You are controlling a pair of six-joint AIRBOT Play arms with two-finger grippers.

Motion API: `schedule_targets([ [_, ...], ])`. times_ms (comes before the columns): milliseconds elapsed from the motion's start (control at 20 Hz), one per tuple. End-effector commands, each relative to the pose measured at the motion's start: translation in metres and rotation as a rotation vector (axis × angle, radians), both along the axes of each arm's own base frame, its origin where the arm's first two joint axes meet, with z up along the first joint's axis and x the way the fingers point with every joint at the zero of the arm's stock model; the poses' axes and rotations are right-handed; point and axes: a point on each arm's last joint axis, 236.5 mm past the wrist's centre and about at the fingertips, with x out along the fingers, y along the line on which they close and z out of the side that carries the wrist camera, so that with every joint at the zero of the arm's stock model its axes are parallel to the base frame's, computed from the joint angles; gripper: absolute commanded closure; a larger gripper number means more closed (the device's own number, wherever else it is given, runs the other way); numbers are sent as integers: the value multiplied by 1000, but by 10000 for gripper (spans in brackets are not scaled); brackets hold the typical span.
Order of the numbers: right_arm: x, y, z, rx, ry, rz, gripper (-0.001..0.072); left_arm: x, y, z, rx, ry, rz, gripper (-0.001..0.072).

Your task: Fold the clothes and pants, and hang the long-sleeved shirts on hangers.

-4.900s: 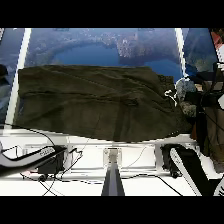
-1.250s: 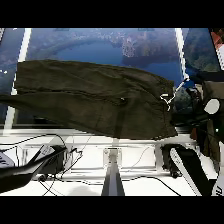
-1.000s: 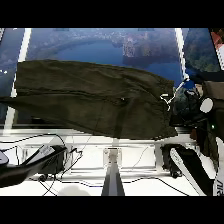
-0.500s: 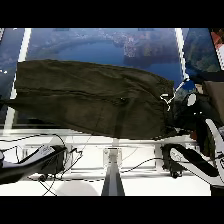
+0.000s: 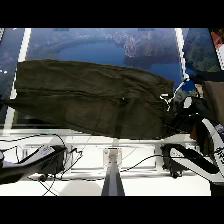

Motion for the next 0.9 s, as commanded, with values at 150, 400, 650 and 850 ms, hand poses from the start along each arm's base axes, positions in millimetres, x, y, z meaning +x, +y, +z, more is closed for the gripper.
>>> schedule_targets([
  [150,58,-12,26,-56,-283,6,688,13,-9,9,-62,-75,21,688],
  [400,108,-28,126,-142,-609,33,687,38,-20,50,-42,-240,-32,688],
  [650,145,-26,267,-188,-1065,18,687,39,-18,137,148,-421,-7,688],
  [850,185,-21,299,-161,-1247,-2,687,40,-8,190,206,-589,95,690],
])
